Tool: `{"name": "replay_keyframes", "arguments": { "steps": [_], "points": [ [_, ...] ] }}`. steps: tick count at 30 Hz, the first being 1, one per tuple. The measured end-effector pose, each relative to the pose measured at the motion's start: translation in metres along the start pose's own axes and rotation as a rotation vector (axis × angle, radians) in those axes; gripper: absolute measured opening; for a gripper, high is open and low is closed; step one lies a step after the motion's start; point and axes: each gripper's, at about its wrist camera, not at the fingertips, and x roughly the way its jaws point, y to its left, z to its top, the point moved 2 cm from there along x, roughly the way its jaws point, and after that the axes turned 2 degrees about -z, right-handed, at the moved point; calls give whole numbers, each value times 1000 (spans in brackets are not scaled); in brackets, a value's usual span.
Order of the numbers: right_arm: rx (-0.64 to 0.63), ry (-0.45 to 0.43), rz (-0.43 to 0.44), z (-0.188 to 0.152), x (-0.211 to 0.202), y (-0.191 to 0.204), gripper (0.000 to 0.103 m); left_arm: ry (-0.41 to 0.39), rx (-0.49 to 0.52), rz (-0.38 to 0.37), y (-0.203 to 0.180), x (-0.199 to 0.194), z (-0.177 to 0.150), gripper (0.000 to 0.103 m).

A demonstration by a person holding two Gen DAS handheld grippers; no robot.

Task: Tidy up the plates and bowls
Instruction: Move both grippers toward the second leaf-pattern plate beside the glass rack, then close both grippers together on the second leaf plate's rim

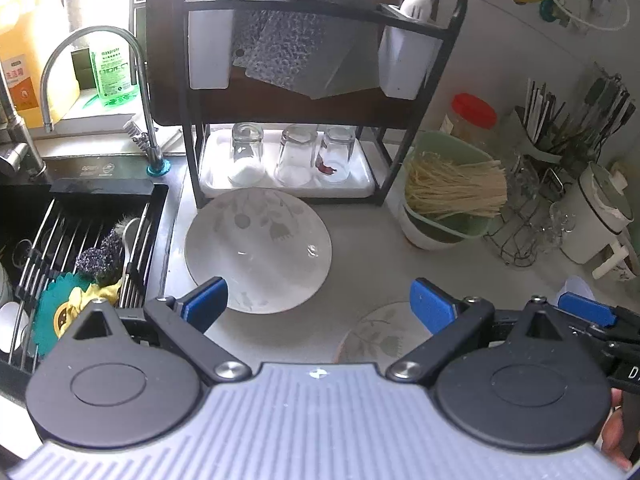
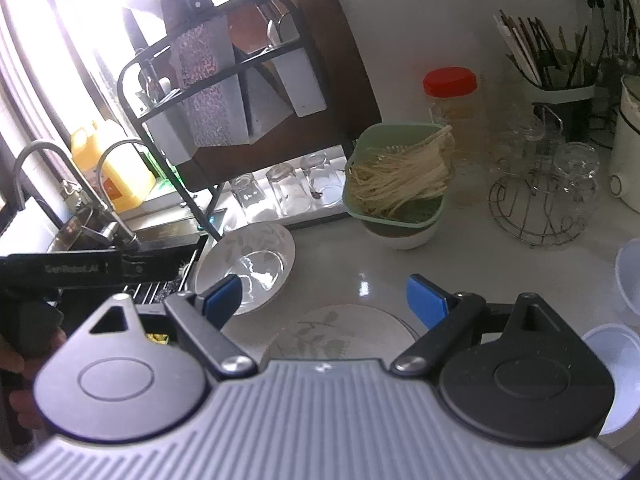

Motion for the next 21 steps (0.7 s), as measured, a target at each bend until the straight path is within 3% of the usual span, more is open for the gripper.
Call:
{"name": "replay_keyframes", "arguments": {
  "steps": [21],
  "points": [
    [21,65,-42,-3,63,38,90,36,-20,-64,78,52,8,99]
  ]
}}
